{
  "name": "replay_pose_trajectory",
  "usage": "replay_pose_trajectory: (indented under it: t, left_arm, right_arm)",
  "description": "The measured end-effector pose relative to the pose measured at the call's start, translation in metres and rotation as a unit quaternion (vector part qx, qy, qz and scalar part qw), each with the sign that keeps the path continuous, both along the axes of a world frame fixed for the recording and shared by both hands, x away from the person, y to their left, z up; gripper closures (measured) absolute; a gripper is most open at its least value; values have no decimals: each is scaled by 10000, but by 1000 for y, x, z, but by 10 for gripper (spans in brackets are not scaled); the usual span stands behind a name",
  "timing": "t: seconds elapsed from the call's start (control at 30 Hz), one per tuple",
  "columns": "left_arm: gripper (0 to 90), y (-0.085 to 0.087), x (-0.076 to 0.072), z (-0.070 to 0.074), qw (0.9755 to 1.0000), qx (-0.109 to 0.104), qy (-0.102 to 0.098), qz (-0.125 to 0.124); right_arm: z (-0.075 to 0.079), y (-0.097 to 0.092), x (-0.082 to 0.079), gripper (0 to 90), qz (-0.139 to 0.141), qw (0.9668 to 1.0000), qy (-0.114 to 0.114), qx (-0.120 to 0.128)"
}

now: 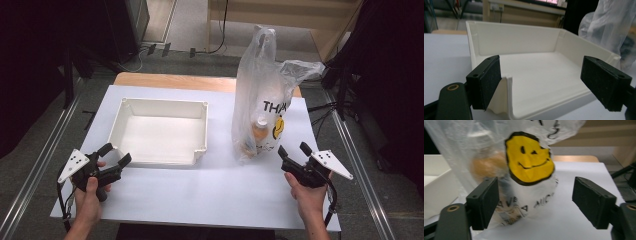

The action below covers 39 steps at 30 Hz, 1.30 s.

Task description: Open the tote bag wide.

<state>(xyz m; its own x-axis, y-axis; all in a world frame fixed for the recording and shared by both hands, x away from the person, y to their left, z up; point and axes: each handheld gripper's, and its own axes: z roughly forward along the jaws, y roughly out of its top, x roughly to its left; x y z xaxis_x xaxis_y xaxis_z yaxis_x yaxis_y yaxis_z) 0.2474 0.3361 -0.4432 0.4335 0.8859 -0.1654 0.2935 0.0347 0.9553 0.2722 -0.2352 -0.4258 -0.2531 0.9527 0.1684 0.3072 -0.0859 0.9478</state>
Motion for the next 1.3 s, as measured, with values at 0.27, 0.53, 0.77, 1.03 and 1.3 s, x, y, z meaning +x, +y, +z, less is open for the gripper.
replay_pose_trajectory:
  t: [0.27, 0.53, 0.77, 1.03, 1.3]
  left_arm:
    - [142, 3, -2, 1, 9992, -255, 125, -283]
    - [144, 5, -5, 3, 9986, -411, 63, -337]
    - [147, -7, -3, 7, 9980, -406, 54, -489]
    - [148, -34, 2, 13, 9965, -351, 79, -750]
    - [145, -71, 9, 22, 9929, -303, 87, -1147]
  right_arm:
    - [9, 17, 17, 297, 256, 9996, -141, 50]
    - [14, 27, 32, 392, 281, 9996, -22, 80]
    - [10, 29, 35, 752, 775, 9969, 47, 158]
    - [7, 30, 34, 900, 874, 9961, 33, 126]
    - [2, 35, 24, 900, 1012, 9948, 2, 89]
